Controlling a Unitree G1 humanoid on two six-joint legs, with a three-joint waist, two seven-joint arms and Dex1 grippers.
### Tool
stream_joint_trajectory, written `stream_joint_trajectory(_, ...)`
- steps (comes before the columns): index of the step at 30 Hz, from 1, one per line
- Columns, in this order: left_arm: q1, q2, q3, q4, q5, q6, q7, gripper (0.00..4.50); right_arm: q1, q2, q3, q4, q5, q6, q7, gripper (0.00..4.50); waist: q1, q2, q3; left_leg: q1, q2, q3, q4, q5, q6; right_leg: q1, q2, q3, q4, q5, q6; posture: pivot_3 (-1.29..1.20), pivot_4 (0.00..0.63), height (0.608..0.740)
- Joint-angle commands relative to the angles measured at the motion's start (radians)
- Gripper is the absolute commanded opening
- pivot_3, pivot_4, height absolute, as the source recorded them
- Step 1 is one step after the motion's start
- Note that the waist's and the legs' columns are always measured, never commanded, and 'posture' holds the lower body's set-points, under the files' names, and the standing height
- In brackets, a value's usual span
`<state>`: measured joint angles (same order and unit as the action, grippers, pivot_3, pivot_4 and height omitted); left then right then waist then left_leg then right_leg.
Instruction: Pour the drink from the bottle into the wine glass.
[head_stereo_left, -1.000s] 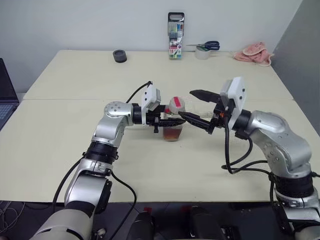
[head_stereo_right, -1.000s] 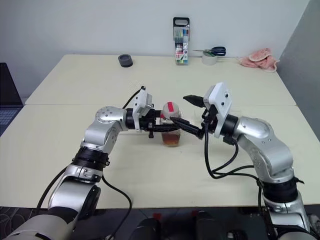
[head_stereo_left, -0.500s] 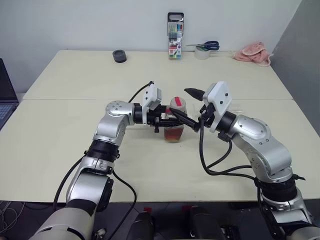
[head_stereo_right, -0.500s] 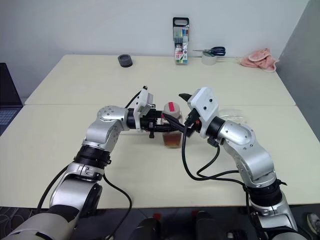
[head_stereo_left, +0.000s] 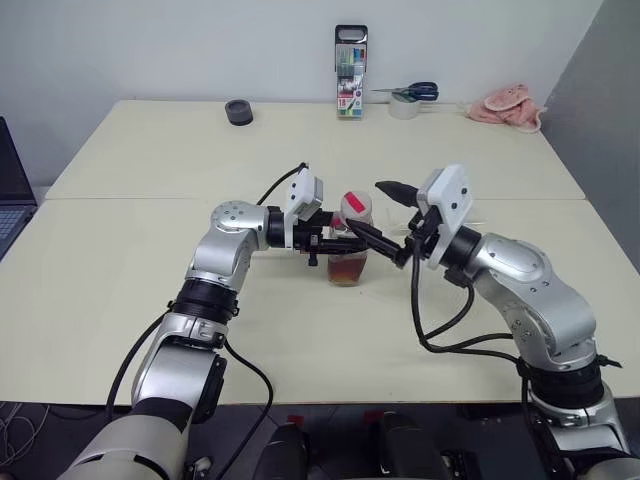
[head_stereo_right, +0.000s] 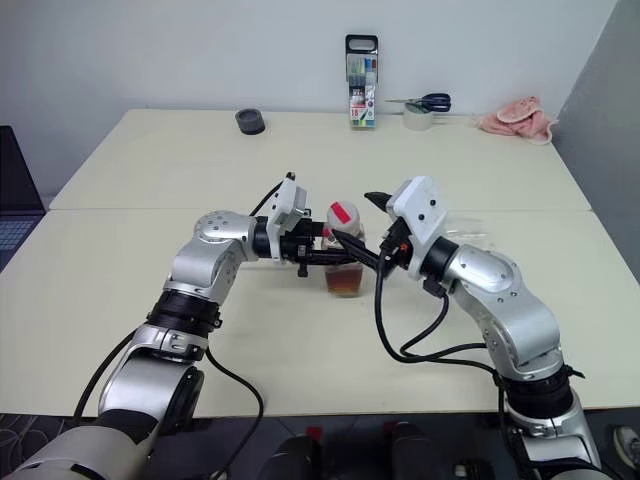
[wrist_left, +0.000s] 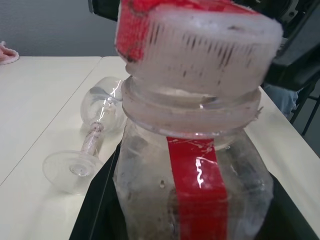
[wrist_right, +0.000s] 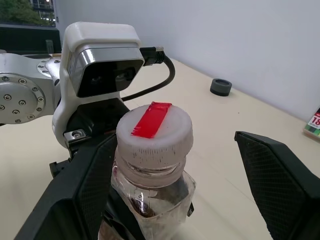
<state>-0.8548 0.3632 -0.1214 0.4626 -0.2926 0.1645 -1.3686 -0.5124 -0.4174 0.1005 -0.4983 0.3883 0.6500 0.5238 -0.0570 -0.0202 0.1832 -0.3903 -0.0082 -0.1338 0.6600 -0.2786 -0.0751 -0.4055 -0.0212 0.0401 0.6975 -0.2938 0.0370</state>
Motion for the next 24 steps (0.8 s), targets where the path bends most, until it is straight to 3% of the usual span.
stream_joint_trajectory(1, -0.002, 0.013, 0.004, -0.038, -0.009, -0.028, -0.020, 1.72, 0.006, -0.011, -0.044, -0.041, 0.021, 0.007, -0.006, 3.97, 0.000, 0.000, 0.000, 0.000, 0.000, 0.000, 0.000, 0.000, 0.000, 0.000, 0.000, 0.000, 0.000, 0.000, 0.000, 0.00, 0.150, 0.740)
stream_joint_trajectory(20, 0.009, 0.014, 0.008, -0.040, -0.003, -0.038, -0.012, 1.72, 0.021, -0.073, -0.065, -0.140, 0.164, 0.101, 0.042, 3.97, 0.000, 0.000, 0.000, 0.000, 0.000, 0.000, 0.000, 0.000, 0.000, 0.000, 0.000, 0.000, 0.000, 0.000, 0.000, 0.00, 0.150, 0.740)
stream_joint_trajectory(24, 0.011, 0.013, 0.008, -0.041, -0.004, -0.038, -0.010, 1.72, -0.003, -0.049, -0.020, -0.136, 0.102, 0.070, -0.010, 3.97, 0.000, 0.000, 0.000, 0.000, 0.000, 0.000, 0.000, 0.000, 0.000, 0.000, 0.000, 0.000, 0.000, 0.000, 0.000, 0.00, 0.150, 0.740)
